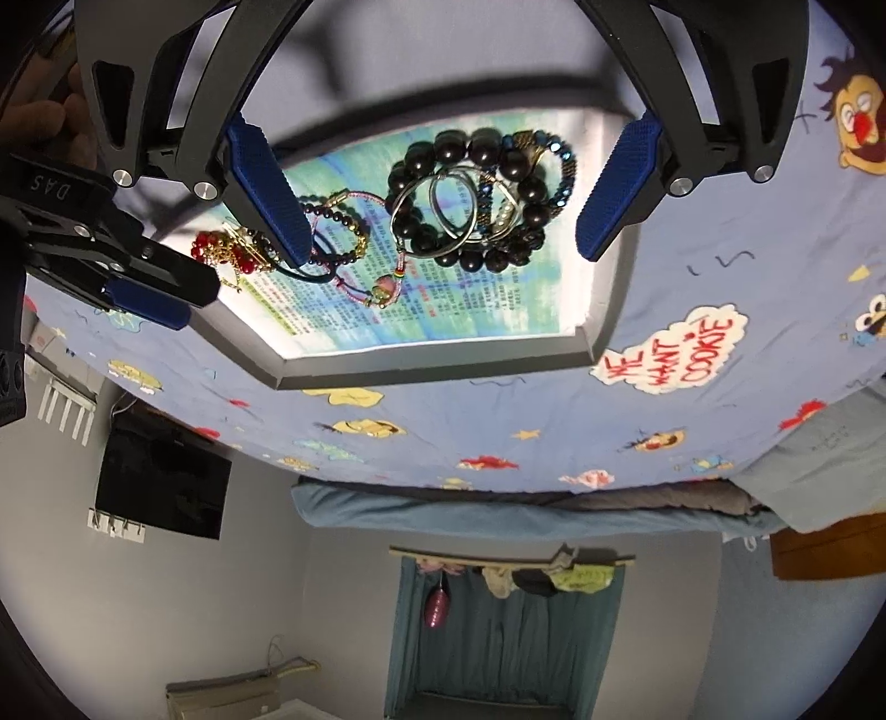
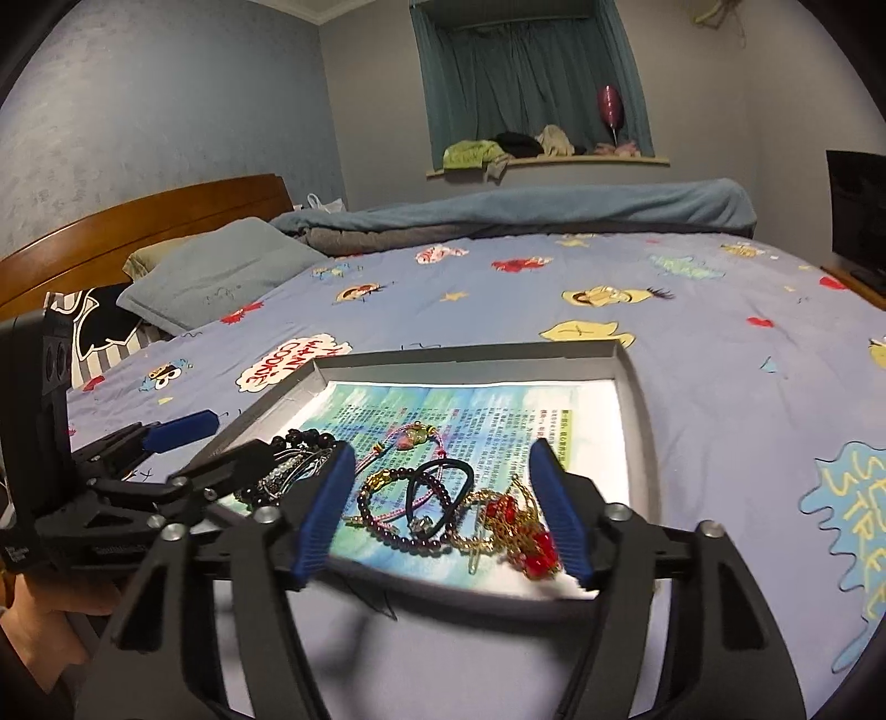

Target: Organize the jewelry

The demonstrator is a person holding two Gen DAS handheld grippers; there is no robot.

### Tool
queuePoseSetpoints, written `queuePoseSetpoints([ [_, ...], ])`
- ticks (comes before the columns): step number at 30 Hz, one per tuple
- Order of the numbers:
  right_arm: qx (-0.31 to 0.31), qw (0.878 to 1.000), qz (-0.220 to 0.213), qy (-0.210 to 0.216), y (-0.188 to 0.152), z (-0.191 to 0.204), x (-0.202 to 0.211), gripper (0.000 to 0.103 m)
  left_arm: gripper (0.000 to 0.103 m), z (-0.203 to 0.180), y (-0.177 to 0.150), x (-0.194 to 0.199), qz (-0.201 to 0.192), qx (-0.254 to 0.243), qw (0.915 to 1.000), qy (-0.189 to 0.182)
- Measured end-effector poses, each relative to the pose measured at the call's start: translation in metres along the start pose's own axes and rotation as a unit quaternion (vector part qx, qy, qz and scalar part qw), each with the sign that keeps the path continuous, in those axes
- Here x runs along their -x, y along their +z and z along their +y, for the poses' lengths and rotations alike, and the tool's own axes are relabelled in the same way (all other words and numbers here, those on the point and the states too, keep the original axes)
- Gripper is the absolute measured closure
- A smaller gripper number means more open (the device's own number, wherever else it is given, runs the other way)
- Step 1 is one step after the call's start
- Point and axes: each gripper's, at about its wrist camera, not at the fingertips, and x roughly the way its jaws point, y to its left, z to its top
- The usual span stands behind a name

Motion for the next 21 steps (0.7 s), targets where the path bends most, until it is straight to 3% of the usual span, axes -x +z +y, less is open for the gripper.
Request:
queuePoseSetpoints([
  [12,0.035,0.999,-0.019,-0.012,-0.016,0.01,0.037,0.01,0.005,-0.008,-0.016,0.026,-0.002,-0.017,0.9998,0.005],
  [21,0.042,0.998,-0.034,-0.021,-0.035,0.014,0.061,0.007,0.005,-0.016,-0.034,0.038,-0.01,-0.017,0.9996,0.022],
])
